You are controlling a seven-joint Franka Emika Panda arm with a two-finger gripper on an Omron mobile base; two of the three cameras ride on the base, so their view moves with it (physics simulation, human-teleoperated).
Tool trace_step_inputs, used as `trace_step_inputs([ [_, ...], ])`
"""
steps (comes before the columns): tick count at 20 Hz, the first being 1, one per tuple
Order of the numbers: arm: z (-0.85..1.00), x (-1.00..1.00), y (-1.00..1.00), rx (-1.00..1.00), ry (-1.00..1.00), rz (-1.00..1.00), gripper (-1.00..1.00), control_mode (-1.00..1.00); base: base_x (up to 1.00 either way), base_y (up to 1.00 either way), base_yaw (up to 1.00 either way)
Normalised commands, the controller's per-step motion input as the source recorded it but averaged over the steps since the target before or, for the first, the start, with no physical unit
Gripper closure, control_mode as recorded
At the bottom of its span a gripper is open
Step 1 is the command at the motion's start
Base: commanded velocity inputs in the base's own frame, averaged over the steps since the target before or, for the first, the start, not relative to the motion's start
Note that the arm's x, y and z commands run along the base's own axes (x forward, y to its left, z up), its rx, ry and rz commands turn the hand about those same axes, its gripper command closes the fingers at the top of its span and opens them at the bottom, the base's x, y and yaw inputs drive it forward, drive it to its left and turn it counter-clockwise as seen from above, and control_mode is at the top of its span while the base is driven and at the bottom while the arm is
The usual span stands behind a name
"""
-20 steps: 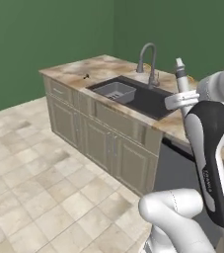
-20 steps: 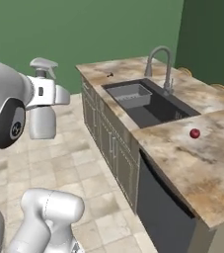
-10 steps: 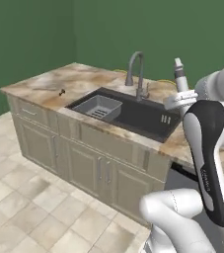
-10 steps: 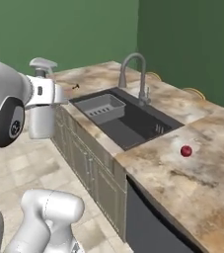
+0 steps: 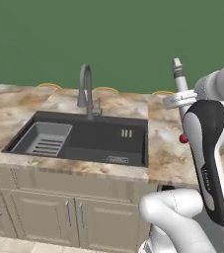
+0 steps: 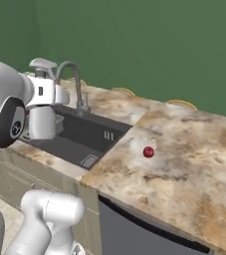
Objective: Open the cabinet. Pick the spray and place it next to the sink. Then close the cabinet.
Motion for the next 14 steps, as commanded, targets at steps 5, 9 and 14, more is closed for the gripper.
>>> trace_step_inputs([
  [5,0.0,0.0,0.0,0.0,0.0,0.0,1.0,1.0,0.62,0.44,-0.68],
  [9,0.0,0.0,0.0,0.0,0.0,0.0,1.0,1.0,0.29,0.08,-0.35],
  [14,0.0,0.0,0.0,0.0,0.0,0.0,1.0,1.0,0.0,0.0,0.0],
])
